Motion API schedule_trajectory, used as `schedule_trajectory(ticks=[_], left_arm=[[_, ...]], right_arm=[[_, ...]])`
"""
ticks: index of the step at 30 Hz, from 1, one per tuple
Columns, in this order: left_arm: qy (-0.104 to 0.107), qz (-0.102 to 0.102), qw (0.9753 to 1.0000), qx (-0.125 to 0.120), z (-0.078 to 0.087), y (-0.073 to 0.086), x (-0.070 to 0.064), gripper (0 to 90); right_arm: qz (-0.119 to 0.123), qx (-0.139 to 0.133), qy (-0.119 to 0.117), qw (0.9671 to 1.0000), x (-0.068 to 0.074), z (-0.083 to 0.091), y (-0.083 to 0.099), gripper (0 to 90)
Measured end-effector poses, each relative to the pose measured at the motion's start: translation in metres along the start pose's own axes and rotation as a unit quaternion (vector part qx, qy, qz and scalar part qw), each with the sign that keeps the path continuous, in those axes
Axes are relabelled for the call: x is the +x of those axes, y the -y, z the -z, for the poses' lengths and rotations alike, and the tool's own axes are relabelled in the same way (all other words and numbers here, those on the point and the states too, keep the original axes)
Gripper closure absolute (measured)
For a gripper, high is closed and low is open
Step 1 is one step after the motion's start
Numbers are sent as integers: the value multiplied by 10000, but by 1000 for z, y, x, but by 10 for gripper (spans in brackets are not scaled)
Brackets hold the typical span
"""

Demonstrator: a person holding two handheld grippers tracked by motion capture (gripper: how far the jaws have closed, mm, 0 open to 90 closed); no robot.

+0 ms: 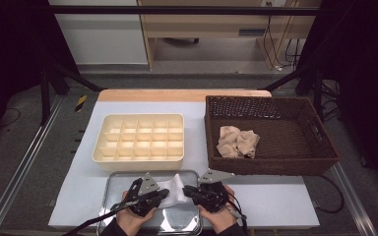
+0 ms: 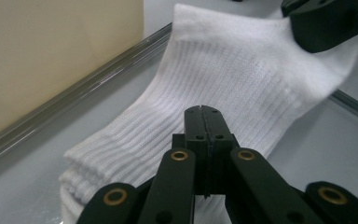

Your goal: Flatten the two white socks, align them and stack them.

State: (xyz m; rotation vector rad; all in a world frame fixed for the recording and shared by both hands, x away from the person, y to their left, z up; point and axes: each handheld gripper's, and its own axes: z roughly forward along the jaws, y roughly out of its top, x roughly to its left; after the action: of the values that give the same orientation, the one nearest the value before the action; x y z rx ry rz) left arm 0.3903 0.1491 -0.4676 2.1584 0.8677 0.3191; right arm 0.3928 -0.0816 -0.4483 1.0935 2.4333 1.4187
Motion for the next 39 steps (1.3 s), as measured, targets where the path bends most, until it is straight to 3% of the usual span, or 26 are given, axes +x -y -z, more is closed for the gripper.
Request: schedule_trajectory(ticks=[3,6,10,14,19,25,31,35,39], left_arm=[[-68,-12,10000,-60,5,-1,1,896],[-168,-10,9996,-246,20,-2,5,896],[-465,48,9978,-464,44,3,16,895],[-665,281,9968,-356,56,20,32,896],[-592,417,9973,-101,49,36,36,896],[-571,434,9974,-114,47,37,33,896],[-565,403,9975,-98,47,38,34,896],[-591,515,9967,-216,51,36,39,896],[-605,650,9945,-554,61,30,49,896]], right_arm=[[180,-18,-68,9998,9,-2,-7,848],[205,40,-61,9998,11,-5,-8,848],[201,62,-7,9998,9,-4,-8,848],[272,44,19,9996,10,-3,-10,848],[365,1,-56,9993,16,-8,-17,848],[557,-54,-376,9977,35,-23,-31,848],[892,213,-700,9933,57,-51,-36,848],[967,398,-725,9919,60,-65,-30,847],[954,478,-784,9912,61,-73,-25,844]])
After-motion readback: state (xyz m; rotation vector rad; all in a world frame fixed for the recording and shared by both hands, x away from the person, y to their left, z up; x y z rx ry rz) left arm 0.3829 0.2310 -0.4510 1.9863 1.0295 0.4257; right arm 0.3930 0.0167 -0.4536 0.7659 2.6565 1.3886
